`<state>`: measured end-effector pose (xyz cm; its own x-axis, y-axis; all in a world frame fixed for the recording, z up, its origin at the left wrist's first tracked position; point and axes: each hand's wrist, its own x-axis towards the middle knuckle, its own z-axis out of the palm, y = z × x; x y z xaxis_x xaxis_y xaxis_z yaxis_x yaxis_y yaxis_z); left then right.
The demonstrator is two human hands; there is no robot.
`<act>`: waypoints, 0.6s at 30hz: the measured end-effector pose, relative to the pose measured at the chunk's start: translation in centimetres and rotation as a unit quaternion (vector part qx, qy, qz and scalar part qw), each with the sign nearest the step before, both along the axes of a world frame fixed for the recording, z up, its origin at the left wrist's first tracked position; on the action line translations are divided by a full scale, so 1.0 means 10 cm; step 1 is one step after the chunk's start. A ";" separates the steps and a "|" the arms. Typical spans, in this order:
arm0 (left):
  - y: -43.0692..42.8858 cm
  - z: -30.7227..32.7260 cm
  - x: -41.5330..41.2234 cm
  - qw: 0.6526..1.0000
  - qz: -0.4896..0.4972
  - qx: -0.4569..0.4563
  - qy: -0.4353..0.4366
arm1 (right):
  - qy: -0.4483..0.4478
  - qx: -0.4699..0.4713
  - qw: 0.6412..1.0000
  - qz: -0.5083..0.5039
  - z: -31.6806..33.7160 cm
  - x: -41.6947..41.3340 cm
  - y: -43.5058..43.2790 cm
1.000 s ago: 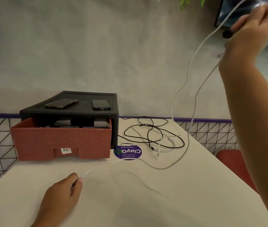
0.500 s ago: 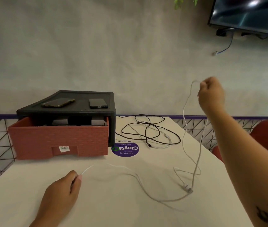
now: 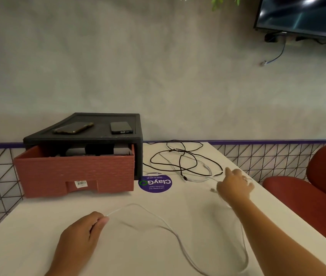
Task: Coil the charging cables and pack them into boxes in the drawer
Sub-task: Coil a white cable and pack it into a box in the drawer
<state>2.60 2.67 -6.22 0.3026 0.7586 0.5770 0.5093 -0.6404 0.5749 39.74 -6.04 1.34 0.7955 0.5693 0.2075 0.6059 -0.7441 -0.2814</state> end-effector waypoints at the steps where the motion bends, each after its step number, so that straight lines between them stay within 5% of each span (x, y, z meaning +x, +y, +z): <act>1: -0.02 0.01 0.02 1.000 -0.006 -0.006 0.001 | -0.015 0.022 0.999 0.032 0.01 -0.16 0.03; 4: -0.08 0.05 0.16 0.998 -0.033 -0.044 -0.011 | 0.079 0.114 0.966 0.220 0.03 -0.76 0.11; 7: -0.14 0.16 0.34 0.997 -0.037 -0.066 -0.034 | 0.232 0.081 0.868 0.431 -0.02 -1.42 0.13; 10: -0.20 0.40 0.53 0.970 -0.024 -0.174 -0.166 | 0.141 0.081 0.871 0.464 -0.16 -1.70 0.24; 12: -0.16 0.56 0.60 0.873 -0.047 -0.327 -0.359 | 0.107 0.128 0.891 0.422 -0.18 -1.71 0.29; 15: -0.03 0.72 0.68 0.644 -0.165 -0.477 -0.575 | 0.075 0.195 0.898 0.386 -0.18 -1.66 0.35; 18: 0.06 0.72 0.80 0.548 -0.205 -0.484 -0.650 | 0.104 0.178 0.906 0.370 -0.23 -1.64 0.44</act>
